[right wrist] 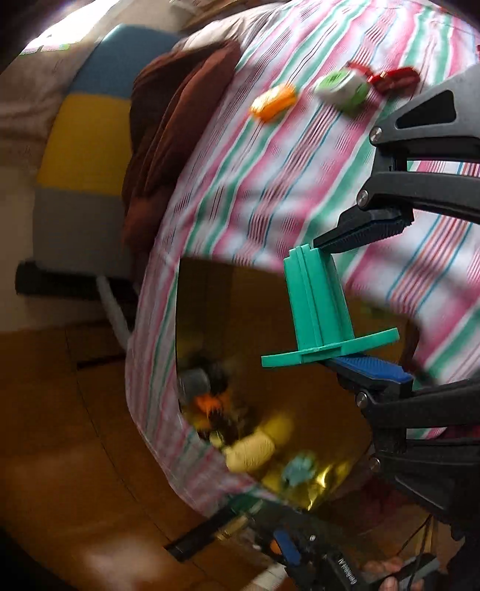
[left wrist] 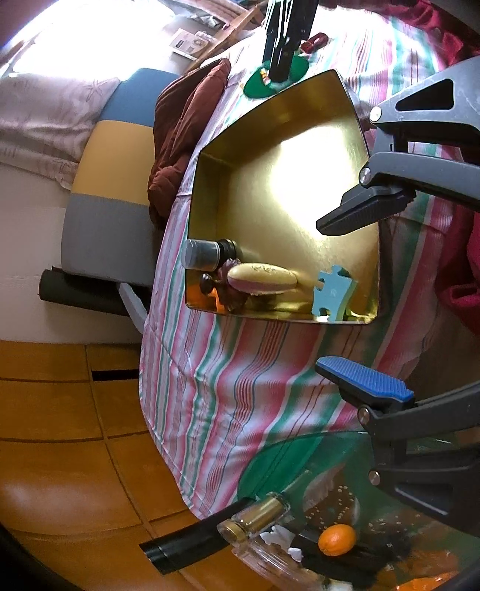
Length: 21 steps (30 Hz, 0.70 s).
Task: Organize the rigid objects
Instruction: 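Carry the teal spool into the gold tray and open the right gripper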
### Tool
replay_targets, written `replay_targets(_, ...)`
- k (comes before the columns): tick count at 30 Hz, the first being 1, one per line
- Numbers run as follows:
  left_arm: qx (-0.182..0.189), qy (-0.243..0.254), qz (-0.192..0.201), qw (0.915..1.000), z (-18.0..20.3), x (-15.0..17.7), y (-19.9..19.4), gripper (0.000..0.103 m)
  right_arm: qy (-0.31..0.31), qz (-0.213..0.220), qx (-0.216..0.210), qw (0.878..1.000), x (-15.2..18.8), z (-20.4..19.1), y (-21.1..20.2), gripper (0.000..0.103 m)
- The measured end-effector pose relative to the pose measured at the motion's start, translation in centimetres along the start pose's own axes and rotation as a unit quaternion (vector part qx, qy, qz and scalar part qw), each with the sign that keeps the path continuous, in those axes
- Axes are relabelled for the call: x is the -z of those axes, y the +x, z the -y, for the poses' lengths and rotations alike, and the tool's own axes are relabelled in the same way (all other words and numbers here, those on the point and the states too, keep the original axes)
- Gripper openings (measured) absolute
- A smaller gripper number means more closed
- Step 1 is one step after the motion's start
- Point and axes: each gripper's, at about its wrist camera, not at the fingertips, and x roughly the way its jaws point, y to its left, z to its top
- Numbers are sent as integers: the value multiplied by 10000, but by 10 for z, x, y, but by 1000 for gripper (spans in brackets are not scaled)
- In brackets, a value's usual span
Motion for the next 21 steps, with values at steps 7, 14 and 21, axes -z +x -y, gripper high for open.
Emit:
replay_targets(7, -59, -84, -68, 9999, -10, 4, 2, 69, 31, -204, -287, 9994, -19, -31, 28, 53)
replay_targets(14, -50, -167, -103, 9998, -18, 7, 4, 69, 52, -411, -247, 9988, -40, -58, 58, 53)
replay_targets(21, -95, -362, -164, 9992, -33, 11, 11, 69, 232, -584, 2, 9980, -60, -67, 93, 53)
